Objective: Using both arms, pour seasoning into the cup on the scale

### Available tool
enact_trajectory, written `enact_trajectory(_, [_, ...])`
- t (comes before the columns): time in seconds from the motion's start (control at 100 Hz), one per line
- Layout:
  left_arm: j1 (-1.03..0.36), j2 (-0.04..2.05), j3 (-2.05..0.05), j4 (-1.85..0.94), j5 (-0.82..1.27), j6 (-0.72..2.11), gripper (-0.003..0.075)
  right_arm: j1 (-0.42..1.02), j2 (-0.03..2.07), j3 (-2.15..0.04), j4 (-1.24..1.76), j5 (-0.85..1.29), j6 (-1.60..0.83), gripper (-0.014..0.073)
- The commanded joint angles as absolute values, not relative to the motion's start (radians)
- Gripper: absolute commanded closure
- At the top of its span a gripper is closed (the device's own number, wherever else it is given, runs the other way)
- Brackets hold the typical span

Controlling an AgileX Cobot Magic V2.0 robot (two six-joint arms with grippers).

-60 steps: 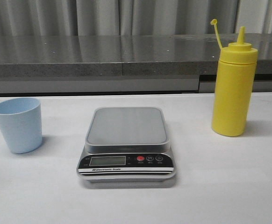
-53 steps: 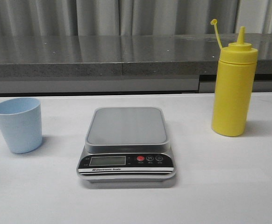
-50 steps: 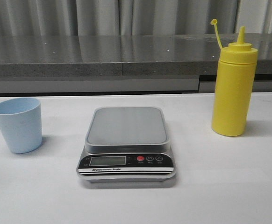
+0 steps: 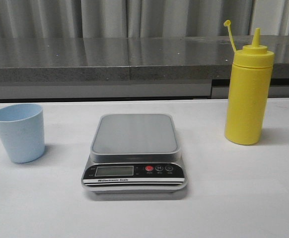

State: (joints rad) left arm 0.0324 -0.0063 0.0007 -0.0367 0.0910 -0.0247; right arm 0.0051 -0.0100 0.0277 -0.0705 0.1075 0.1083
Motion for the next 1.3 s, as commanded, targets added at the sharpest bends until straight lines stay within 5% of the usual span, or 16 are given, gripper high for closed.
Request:
enact_trajectory(0.0, [0.036,-0.034,0.027,-0.049,0.0,-0.031,0.0741,0.006,-0.03,0.01,-0.084,0.033,0.106,0.0662])
enact_trajectory(0.36, [0.036,0.086,-0.188,-0.047,0.157,-0.031,0.0741,0.006,-0.03,0.01,-0.084,0.033,0.106,0.0662])
enact_trajectory(0.99, [0.036,0.591,-0.553,0.03,0.398,-0.027,0.0734,0.006,-0.03,0.01,-0.084,0.033,0.106,0.0662])
enact_trajectory(1.14, [0.036,0.691,-0.622,0.03,0.4,-0.027,0.0589,0.006,-0.03,0.01,-0.084,0.033,0.106,0.0662])
enact_trajectory(1.29, [0.036,0.784,-0.683,0.024,0.4,-0.027,0.0298,0.006,-0.03,0.01,-0.084,0.033,0.106,0.0662])
